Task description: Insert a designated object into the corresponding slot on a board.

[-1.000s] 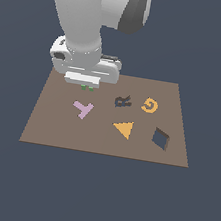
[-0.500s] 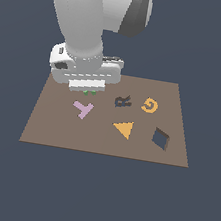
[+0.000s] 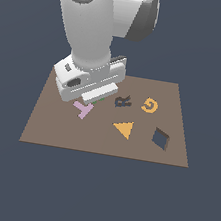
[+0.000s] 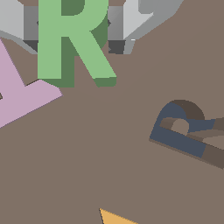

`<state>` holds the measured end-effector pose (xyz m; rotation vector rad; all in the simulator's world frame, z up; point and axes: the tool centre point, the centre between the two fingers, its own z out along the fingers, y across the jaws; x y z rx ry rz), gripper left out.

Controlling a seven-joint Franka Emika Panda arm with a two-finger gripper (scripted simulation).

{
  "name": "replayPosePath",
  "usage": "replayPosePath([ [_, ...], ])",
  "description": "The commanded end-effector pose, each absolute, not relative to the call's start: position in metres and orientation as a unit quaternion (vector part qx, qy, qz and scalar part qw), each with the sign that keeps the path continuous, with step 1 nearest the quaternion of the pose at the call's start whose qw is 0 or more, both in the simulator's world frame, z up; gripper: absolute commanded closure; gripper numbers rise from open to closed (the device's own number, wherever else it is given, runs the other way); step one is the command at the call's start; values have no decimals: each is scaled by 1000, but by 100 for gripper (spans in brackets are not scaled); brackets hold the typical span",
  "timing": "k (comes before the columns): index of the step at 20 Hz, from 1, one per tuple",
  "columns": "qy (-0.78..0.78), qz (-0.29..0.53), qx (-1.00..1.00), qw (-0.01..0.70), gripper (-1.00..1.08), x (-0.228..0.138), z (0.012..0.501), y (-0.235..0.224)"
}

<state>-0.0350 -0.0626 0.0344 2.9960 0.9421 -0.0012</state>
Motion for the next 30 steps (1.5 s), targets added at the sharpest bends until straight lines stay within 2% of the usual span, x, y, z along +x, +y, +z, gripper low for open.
replayPosePath([
  [1, 360, 0, 933, 1, 108, -28, 35, -54],
  [15, 649, -1, 761, 1, 108, -17, 39, 4],
  [30, 778, -1, 628, 0, 108, -29, 40, 35],
])
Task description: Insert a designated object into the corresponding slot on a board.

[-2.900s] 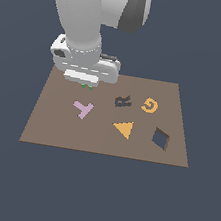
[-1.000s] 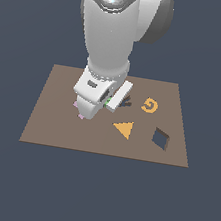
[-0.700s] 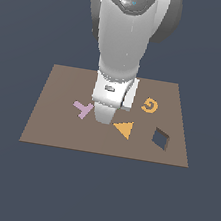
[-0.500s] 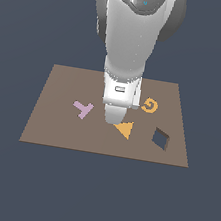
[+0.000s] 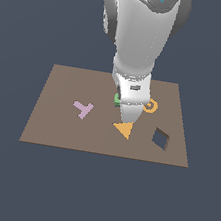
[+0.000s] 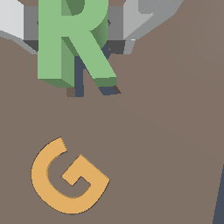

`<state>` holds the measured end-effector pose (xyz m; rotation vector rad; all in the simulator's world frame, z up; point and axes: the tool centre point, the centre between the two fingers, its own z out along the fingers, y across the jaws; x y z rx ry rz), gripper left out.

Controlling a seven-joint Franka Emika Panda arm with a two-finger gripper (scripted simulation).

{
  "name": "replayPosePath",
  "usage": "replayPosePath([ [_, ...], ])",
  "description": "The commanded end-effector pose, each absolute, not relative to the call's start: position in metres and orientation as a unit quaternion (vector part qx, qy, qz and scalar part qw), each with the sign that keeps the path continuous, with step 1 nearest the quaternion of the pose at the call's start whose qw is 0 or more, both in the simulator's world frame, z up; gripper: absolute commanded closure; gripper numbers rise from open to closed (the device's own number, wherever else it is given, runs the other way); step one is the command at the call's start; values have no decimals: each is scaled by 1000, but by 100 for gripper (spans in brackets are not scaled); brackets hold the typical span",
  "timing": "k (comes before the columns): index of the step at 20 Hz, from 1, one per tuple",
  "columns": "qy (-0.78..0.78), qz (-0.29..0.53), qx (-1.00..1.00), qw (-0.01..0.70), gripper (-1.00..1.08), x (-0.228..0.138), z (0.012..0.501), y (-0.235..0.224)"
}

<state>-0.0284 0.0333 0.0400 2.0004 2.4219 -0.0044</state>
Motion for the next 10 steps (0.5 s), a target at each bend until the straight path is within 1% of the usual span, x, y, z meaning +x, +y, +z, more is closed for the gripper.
replayPosePath([
  [1, 781, -1, 624, 0, 108, -30, 40, 36],
  [10, 787, -1, 617, 0, 108, -31, 36, 37],
])
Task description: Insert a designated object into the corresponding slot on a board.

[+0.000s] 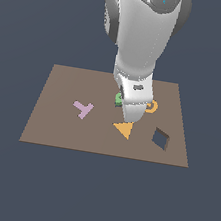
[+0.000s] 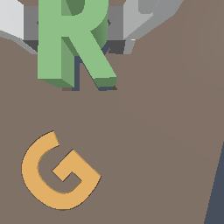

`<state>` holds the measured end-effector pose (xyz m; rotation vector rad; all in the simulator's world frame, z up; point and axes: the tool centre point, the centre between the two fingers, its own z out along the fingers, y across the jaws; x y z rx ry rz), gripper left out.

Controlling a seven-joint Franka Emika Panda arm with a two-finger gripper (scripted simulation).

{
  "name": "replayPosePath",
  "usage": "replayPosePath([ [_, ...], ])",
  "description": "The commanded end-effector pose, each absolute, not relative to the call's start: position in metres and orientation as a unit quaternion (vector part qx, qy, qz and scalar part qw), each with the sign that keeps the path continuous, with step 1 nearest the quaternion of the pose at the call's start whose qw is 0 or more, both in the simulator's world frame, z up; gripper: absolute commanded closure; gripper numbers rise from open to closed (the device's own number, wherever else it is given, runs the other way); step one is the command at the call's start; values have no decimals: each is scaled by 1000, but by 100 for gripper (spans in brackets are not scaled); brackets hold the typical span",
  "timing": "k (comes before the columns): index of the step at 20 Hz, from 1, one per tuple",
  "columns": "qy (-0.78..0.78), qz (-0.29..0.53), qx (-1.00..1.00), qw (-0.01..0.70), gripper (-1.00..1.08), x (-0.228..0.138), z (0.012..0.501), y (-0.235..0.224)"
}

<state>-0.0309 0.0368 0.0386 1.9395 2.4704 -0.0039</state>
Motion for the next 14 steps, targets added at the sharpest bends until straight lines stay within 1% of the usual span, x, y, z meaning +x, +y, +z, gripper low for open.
replayPosePath([
  [1, 787, -1, 617, 0, 108, -31, 34, 37],
  [4, 788, -1, 616, 1, 108, -31, 30, 37],
  [5, 788, -1, 616, 1, -92, -31, 30, 37],
  [14, 788, -1, 616, 1, -92, -31, 30, 37],
])
